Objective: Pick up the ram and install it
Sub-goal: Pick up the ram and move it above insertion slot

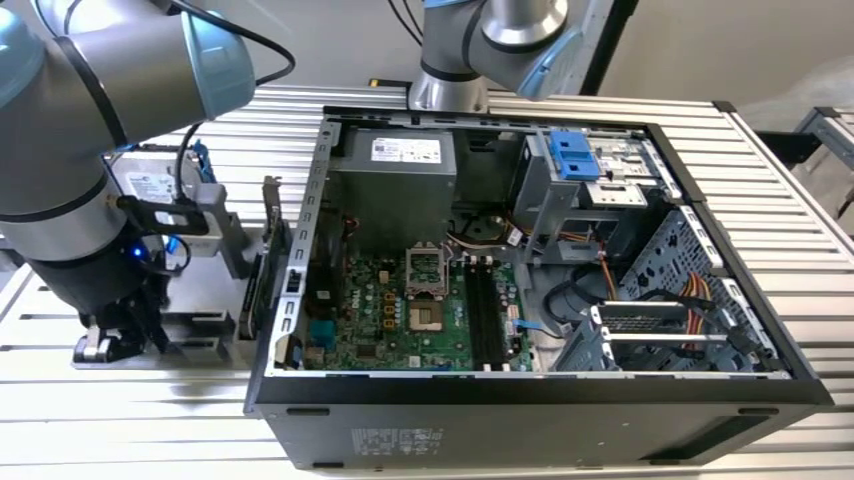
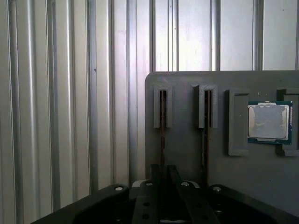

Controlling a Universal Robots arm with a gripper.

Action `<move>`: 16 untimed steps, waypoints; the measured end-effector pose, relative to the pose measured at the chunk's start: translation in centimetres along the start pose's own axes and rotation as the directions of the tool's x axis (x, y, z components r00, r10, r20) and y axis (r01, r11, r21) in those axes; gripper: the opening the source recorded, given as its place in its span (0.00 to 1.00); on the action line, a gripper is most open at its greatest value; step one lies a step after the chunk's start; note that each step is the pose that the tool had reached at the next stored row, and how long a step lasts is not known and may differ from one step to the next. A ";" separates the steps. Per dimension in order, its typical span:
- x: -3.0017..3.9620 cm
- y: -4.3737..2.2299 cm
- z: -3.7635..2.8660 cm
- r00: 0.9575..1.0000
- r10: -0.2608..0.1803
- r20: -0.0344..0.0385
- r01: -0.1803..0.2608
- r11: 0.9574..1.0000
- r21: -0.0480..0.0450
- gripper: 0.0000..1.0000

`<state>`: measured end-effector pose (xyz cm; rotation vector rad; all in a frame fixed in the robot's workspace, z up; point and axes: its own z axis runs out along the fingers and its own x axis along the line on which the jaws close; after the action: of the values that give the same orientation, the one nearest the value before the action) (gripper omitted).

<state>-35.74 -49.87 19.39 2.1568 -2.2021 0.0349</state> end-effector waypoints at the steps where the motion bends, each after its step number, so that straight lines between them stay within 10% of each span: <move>1: 0.00 0.00 0.00 1.000 0.000 0.000 0.000 1.000 0.000 0.00; 16: 0.10 0.00 0.00 1.000 0.000 0.000 0.000 1.000 0.000 0.00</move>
<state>-35.74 -49.97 19.39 2.1568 -2.2020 0.0349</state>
